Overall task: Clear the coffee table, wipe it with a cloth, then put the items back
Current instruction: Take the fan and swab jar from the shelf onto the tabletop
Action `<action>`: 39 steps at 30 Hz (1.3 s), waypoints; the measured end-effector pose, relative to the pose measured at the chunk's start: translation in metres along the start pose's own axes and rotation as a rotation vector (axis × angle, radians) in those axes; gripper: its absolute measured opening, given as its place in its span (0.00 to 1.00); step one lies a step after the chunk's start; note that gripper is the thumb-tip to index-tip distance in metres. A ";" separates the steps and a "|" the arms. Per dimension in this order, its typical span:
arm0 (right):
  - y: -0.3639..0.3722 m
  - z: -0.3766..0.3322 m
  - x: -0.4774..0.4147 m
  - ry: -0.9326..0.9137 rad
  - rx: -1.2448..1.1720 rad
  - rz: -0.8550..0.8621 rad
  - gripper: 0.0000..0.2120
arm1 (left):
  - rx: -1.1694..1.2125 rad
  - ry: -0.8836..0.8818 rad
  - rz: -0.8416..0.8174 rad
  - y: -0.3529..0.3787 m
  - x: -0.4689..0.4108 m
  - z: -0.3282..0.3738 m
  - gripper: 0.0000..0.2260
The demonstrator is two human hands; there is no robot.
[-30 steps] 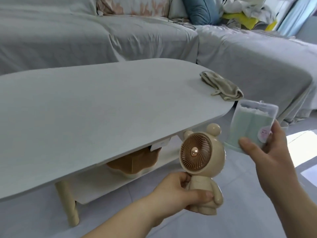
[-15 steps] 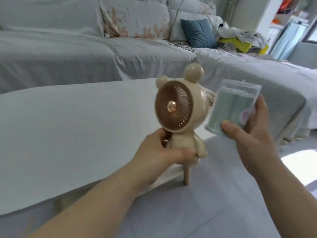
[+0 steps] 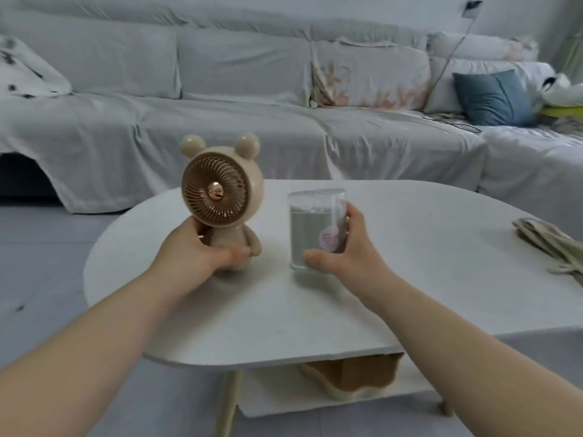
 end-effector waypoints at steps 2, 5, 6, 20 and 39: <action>0.024 0.003 -0.005 0.016 -0.014 -0.048 0.40 | -0.039 -0.006 0.051 -0.020 -0.005 -0.011 0.21; 0.048 0.006 -0.008 -0.004 0.042 -0.083 0.41 | -0.078 0.000 0.091 -0.042 -0.010 -0.020 0.21; 0.053 0.007 -0.009 -0.018 0.067 -0.094 0.42 | -0.100 0.009 0.109 -0.049 -0.011 -0.022 0.20; 0.086 0.005 -0.038 -0.003 0.329 -0.268 0.46 | -0.154 0.011 0.426 -0.106 -0.021 -0.041 0.31; 0.095 -0.002 -0.043 -0.084 0.223 0.086 0.45 | -0.196 0.027 0.316 -0.105 -0.066 -0.043 0.11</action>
Point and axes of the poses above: each hand's wrist, its own x-axis away from the middle knuckle, its own y-axis out of the palm, z = x × y, the point moved 10 cm from there along -x, towards the middle knuckle, and after that the axes turned 8 degrees about z, right-handed, at the moved point
